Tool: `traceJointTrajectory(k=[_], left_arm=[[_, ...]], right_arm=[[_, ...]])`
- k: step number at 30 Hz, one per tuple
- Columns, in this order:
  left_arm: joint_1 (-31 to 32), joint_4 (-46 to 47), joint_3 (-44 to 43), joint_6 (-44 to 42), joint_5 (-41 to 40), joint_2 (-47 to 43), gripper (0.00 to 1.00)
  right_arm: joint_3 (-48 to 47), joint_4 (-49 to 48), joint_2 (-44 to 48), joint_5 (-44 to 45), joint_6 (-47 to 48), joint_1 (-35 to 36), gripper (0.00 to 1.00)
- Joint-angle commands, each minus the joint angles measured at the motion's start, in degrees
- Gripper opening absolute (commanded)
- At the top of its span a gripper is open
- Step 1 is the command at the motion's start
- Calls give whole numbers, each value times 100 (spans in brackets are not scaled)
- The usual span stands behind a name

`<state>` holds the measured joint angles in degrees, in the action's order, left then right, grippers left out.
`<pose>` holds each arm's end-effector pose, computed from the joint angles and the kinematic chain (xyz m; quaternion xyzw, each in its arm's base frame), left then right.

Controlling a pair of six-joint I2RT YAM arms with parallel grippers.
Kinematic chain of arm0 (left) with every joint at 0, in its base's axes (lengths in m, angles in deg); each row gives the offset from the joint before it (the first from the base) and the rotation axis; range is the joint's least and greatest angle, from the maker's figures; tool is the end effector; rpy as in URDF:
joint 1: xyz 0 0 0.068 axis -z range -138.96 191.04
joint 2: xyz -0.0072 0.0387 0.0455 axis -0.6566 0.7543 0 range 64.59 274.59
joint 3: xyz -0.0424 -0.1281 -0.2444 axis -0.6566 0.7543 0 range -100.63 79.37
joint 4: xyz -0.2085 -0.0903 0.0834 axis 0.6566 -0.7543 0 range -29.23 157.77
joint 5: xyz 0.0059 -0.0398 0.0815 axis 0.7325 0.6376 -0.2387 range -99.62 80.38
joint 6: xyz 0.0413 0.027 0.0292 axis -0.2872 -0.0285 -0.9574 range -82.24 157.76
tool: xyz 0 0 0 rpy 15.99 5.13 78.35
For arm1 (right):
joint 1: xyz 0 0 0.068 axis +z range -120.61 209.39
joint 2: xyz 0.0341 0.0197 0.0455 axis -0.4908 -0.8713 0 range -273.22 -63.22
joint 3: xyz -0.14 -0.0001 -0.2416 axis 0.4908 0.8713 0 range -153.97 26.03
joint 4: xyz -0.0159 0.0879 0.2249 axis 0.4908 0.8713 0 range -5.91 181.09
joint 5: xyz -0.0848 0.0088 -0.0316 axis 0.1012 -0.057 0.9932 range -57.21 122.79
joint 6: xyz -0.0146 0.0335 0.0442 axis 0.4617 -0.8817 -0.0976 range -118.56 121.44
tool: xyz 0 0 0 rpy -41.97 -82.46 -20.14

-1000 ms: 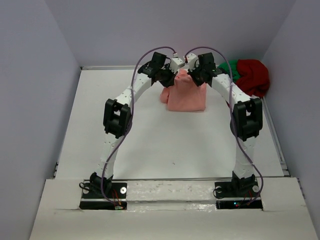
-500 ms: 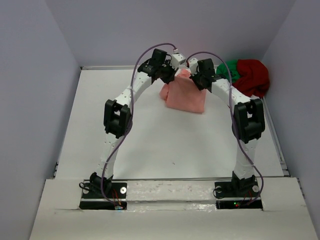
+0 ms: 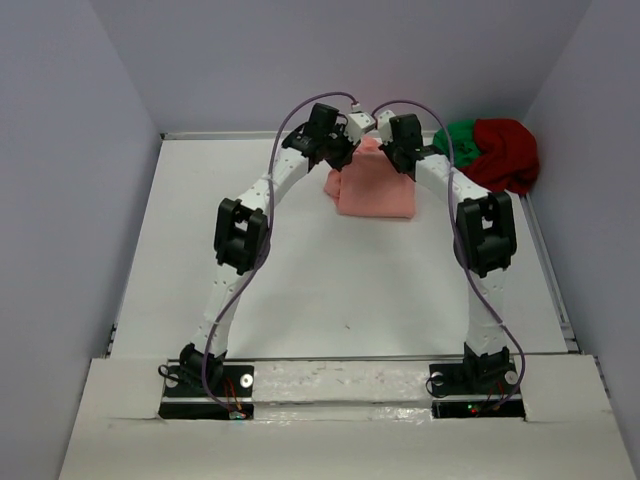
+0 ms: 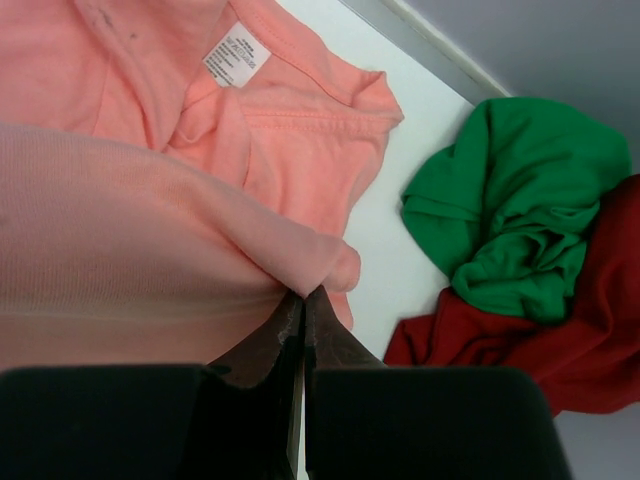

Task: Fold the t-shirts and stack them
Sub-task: Smooth out wrinkles on the folded tshirt

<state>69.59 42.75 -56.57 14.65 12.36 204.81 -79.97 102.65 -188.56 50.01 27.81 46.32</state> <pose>0.4788 -0.2777 0.2751 0.4558 0.7206 -0.1878 0.4876 0.4788 0.1332 0.2472 -0.2667 0.8499 -0.1698 0.4216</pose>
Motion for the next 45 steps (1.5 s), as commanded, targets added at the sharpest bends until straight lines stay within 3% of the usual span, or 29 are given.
traceJointTrajectory(k=[1, 13, 23, 24, 25, 26, 27, 28, 29, 30, 37, 45], left_arm=[[97, 470, -398, 17, -114, 101, 1], [133, 1271, -662, 185, -1125, 620, 0], [387, 1736, -776, -492, -2136, 936, 0], [405, 1798, -802, -553, -2302, 980, 3], [466, 1903, -898, -676, -2486, 1076, 35], [501, 1939, -899, -764, -2566, 1129, 60], [545, 1974, -934, -834, -2663, 1174, 78], [572, 2044, -908, -948, -2759, 1217, 99], [590, 2079, -865, -984, -2769, 1201, 99], [590, 2132, -725, -985, -2786, 1183, 99], [590, 2352, -171, -783, -3199, 482, 99], [520, 2089, 779, -888, -4570, -916, 99]], right_arm=[[-255, -608, -113, 599, 184, -67, 0], [-193, -1531, -632, 1240, 878, -119, 0], [-536, -1795, -1203, 1812, 1116, -120, 0], [-571, -1787, -1247, 1890, 1142, -172, 0], [-693, -1786, -1352, 2030, 1221, -172, 0], [-738, -1795, -1396, 2084, 1256, -172, 10], [-773, -1795, -1414, 2111, 1274, -172, 54], [-747, -1787, -1380, 2093, 1265, -172, 70], [-695, -1786, -1344, 2050, 1265, -172, 82], [-677, -1769, -1309, 1962, 1230, -172, 99], [-212, -1663, -800, 1847, 1186, -172, 100], [263, -1602, 421, 1233, 1212, -172, 100]])
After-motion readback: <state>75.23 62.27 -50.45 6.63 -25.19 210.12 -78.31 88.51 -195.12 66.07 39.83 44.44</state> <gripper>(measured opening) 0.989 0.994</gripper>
